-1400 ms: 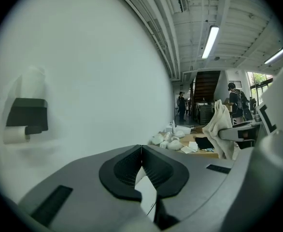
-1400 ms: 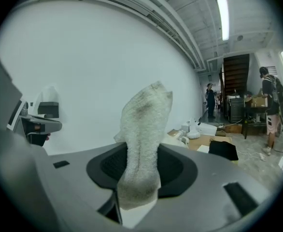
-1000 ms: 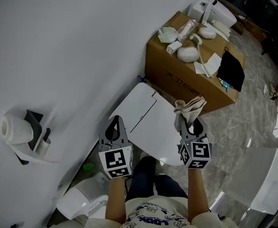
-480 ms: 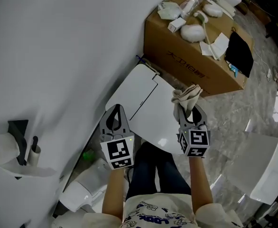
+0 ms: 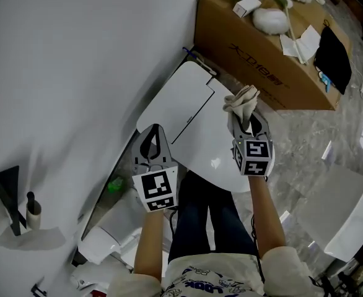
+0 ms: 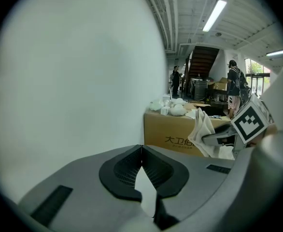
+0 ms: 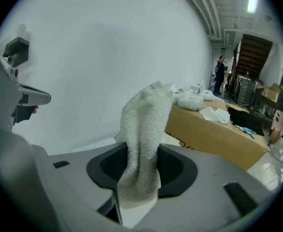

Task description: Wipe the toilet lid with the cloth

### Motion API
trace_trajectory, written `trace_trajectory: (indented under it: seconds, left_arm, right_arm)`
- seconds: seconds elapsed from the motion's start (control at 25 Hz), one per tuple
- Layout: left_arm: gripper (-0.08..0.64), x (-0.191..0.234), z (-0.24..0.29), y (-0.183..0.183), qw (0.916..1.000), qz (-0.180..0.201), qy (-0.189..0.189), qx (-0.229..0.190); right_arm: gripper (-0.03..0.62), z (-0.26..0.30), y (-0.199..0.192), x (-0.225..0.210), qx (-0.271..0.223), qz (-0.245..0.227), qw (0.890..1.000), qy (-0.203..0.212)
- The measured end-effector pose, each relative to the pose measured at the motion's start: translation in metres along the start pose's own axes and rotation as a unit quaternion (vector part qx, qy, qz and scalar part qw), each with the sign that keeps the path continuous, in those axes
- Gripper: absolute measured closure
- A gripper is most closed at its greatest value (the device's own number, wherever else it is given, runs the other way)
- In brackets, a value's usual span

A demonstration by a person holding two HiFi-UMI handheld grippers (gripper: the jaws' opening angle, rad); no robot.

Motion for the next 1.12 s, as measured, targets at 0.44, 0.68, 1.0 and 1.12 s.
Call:
trace_trajectory:
  seconds: [0.44, 0.68, 1.0, 1.12]
  left_arm:
    - [0.557, -0.009, 0.051, -0.035, 0.9997, -0.005, -0.002, 0.023]
    - [0.557, -0.014, 0.062, -0.048, 0.9994, -0.014, 0.002, 0.032]
    - [0.557, -0.026, 0.054, -0.07, 0.9984, -0.012, -0.005, 0.055]
    - [0.557, -0.029, 0.049, -0.075, 0.998, -0.01, -0.006, 0.062]
  right_arm:
    - [0.431, 0.112, -0.035, -0.008, 0.065, -0.066, 0.995, 0.043]
    - [0.431, 0.156, -0.058, -0.016, 0.108, -0.089, 0.988, 0.06]
    - [0.43, 0.198, -0.104, -0.021, 0.211, -0.104, 0.969, 0.078]
    - [0.431, 0.206, -0.118, -0.023, 0.234, -0.079, 0.966, 0.08]
Point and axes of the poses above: the fingertips, and each gripper's own axes: z forward along the fingers, x to its left, y out of its top, the point moved 8 cm from there along -z, backward along the fingers, and after that the axes turned 6 degrees about y, right-handed, at the moved point
